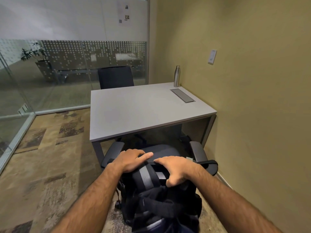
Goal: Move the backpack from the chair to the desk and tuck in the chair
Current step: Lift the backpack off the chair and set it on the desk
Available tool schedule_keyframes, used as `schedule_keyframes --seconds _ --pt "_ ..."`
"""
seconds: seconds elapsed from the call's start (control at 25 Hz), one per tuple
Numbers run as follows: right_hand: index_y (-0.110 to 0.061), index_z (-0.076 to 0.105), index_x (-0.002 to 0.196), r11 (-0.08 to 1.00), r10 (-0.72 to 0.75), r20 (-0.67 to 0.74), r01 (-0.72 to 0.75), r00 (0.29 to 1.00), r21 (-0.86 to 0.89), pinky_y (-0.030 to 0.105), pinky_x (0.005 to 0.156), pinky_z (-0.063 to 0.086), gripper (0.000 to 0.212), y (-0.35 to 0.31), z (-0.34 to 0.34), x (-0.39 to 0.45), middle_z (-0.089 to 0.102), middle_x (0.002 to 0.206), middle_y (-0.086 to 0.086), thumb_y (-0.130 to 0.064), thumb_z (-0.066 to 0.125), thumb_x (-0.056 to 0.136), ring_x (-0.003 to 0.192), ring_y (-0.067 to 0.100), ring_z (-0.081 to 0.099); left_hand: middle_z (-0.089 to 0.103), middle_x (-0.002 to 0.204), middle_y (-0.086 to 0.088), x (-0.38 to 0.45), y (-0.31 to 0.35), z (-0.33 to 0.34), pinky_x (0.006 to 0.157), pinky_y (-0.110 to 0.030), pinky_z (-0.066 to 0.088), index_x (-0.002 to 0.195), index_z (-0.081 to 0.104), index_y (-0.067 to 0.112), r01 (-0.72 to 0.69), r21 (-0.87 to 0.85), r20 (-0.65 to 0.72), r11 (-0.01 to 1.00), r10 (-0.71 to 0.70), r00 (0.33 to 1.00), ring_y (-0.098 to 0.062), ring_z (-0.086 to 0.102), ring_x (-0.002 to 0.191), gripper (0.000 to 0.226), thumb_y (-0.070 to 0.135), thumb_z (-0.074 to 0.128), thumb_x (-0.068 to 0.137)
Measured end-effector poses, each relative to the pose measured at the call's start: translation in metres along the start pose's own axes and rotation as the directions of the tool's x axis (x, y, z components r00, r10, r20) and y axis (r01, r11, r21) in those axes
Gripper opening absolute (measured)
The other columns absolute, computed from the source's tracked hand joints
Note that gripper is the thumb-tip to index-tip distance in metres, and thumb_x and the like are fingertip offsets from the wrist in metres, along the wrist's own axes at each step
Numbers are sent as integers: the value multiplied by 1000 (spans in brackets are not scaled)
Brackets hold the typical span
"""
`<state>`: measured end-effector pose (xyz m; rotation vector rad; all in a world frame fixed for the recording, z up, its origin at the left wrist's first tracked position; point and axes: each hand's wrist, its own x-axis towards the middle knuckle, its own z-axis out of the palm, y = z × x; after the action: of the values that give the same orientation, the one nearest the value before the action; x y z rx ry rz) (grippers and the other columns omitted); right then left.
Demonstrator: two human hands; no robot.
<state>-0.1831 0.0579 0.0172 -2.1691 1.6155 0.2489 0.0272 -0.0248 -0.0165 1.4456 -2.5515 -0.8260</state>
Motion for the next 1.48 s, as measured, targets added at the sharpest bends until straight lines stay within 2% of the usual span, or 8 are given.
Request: schedule_keyframes --seconds 0.12,0.24,0.4,0.76,1.16,1.28,1.36,1.48 --pt "-18 42 146 995 22 -29 -25 999 -96 50 103 53 84 -8 10 4 63 137 10 -29 76 71 125 33 60 72 118 6 8 -13 -9 105 -42 46 112 72 29 8 -138 127 990 9 992 -14 63 111 60 73 36 97" --pt "-22 48 138 995 23 -110 -34 994 -98 51 99 55 74 -11 21 7 67 130 5 -38 74 70 117 32 64 70 126 5 16 -15 -17 110 -42 42 111 74 33 15 -114 244 993 14 970 -16 60 120 50 67 40 96" --pt "-29 49 135 993 54 -147 -68 988 -97 51 95 58 72 -11 26 10 69 127 1 -38 69 67 112 30 67 67 89 4 30 -16 -12 84 -39 46 76 64 32 -37 -76 253 996 55 966 -16 61 88 36 63 49 86" --pt "-30 42 144 988 116 -152 -130 982 -89 48 95 56 80 -18 24 4 67 132 2 -38 62 67 114 32 66 34 53 1 29 -35 -24 53 -32 25 56 43 16 -239 -50 118 970 244 963 -12 28 48 61 67 64 83" --pt "-30 43 142 987 135 -127 -145 983 -65 50 98 56 75 -19 22 1 68 132 3 -38 64 71 115 31 66 47 56 -1 6 -48 -40 54 -30 31 62 53 8 -386 43 29 921 386 922 -12 38 52 72 77 58 83" --pt "-30 42 144 987 141 -126 -150 982 -62 50 99 55 77 -17 23 0 67 133 4 -36 65 71 116 31 65 45 58 -4 9 -56 -46 59 -42 35 64 50 9 -394 118 49 912 391 919 -16 38 53 79 85 47 83" --pt "-30 42 145 987 135 -127 -145 983 -71 51 99 55 78 -15 22 0 67 134 4 -35 64 70 116 31 65 54 67 -9 7 -70 -52 65 -46 39 71 57 10 -363 150 68 920 357 932 -23 48 61 83 90 38 82" --pt "-33 40 146 987 130 -125 -141 984 -77 51 99 55 82 -15 24 -1 67 135 3 -36 61 67 117 31 65 64 80 8 1 -99 -53 75 -36 45 81 68 26 -217 146 16 965 217 976 -11 58 78 71 88 36 79"
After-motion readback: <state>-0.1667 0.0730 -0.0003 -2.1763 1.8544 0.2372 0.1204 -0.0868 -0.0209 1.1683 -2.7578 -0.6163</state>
